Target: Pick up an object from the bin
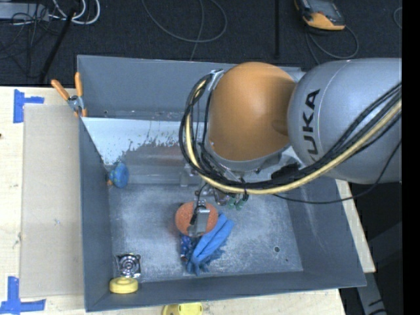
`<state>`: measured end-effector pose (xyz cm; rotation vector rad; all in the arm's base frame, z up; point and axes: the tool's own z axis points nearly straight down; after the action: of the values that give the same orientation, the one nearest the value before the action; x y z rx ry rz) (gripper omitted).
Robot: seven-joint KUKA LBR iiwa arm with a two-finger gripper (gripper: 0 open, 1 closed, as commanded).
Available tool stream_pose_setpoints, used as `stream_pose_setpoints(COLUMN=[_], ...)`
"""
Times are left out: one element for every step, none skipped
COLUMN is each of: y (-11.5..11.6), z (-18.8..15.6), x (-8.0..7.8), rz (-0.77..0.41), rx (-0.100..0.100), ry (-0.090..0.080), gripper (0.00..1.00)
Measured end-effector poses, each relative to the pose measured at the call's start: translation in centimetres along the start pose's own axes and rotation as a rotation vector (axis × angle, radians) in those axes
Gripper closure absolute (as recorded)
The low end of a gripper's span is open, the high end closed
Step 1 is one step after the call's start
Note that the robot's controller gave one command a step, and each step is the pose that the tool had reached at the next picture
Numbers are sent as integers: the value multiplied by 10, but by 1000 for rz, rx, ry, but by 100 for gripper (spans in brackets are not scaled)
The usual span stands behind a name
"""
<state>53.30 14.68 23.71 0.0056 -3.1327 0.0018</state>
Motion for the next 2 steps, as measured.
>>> stream_pose_setpoints(y=[-1, -51], z=[-5, 48], x=[-1, -7], rz=[5, -122], rx=[-1, -1], ry=[-8, -11], gripper=[0, 0])
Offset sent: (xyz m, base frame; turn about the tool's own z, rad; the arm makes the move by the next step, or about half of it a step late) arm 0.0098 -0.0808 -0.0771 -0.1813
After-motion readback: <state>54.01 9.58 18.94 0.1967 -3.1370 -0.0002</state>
